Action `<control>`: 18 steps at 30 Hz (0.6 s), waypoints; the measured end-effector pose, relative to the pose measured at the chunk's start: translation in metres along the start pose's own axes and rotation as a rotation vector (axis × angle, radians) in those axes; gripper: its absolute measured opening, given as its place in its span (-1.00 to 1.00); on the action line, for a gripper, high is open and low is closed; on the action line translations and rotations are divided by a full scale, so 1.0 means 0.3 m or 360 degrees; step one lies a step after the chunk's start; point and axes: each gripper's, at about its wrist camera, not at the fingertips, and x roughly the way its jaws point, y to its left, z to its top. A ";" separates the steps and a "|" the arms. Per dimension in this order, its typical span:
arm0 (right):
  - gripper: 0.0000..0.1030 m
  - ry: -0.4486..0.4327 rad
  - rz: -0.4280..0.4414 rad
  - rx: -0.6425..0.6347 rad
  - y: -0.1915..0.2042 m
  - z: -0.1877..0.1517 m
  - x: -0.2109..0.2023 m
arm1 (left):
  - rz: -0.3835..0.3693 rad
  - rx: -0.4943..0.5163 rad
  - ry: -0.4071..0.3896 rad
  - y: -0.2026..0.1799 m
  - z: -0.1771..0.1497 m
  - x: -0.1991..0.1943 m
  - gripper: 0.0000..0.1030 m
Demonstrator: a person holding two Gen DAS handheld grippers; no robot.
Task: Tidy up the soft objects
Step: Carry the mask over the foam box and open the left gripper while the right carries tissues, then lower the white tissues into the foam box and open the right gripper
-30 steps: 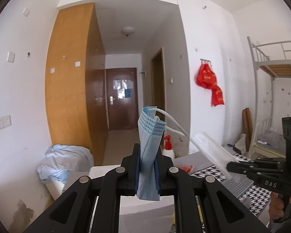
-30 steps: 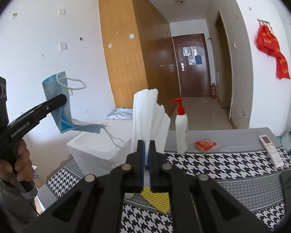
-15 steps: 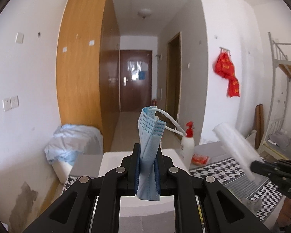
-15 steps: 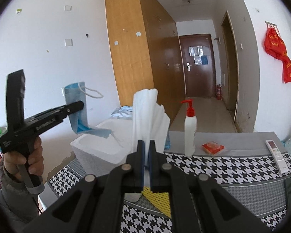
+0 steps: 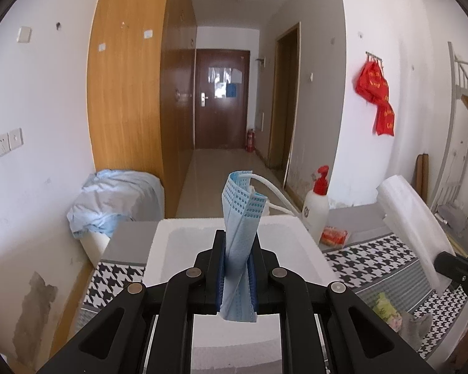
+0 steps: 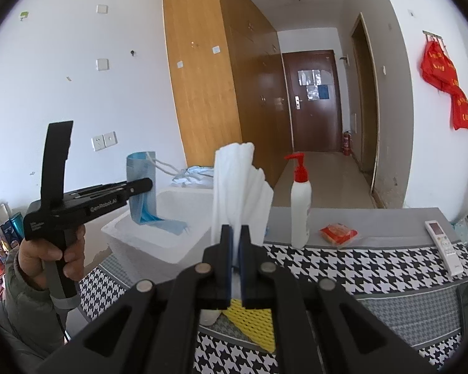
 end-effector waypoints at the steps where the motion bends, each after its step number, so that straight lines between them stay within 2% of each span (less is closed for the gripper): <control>1: -0.88 0.0005 -0.0003 0.0000 0.002 0.000 0.003 | -0.0004 -0.0001 0.0010 0.000 0.005 0.008 -0.74; 5: -0.88 0.0019 -0.0010 0.0002 0.001 -0.002 0.013 | -0.0004 -0.0013 0.0051 0.006 -0.001 0.026 -0.70; 6: -0.88 0.0022 -0.0012 0.0003 0.001 -0.002 0.015 | -0.0005 -0.0016 0.0059 0.006 0.000 0.029 -0.60; 8: -0.88 0.0027 -0.0014 0.0004 0.002 0.000 0.019 | 0.0011 -0.0036 0.0078 0.010 0.001 0.036 -0.32; 10: -0.88 0.0033 -0.0015 0.0001 0.007 0.001 0.022 | 0.0024 -0.0044 0.0074 0.017 -0.002 0.037 0.15; 11: -0.88 0.0036 -0.0014 0.0000 0.009 0.001 0.025 | 0.0032 -0.0051 0.0070 0.020 -0.003 0.035 0.25; 13: -0.88 0.0039 -0.0014 -0.0003 0.013 0.001 0.028 | 0.0047 -0.0074 0.0047 0.032 -0.004 0.025 0.62; 15: -0.88 0.0043 -0.0014 -0.0005 0.019 0.004 0.034 | 0.0034 -0.0087 0.0018 0.039 -0.004 0.010 0.89; 18: -0.88 0.0050 -0.0013 -0.0014 0.028 0.007 0.044 | 0.0028 -0.0120 -0.0038 0.051 -0.005 -0.021 0.97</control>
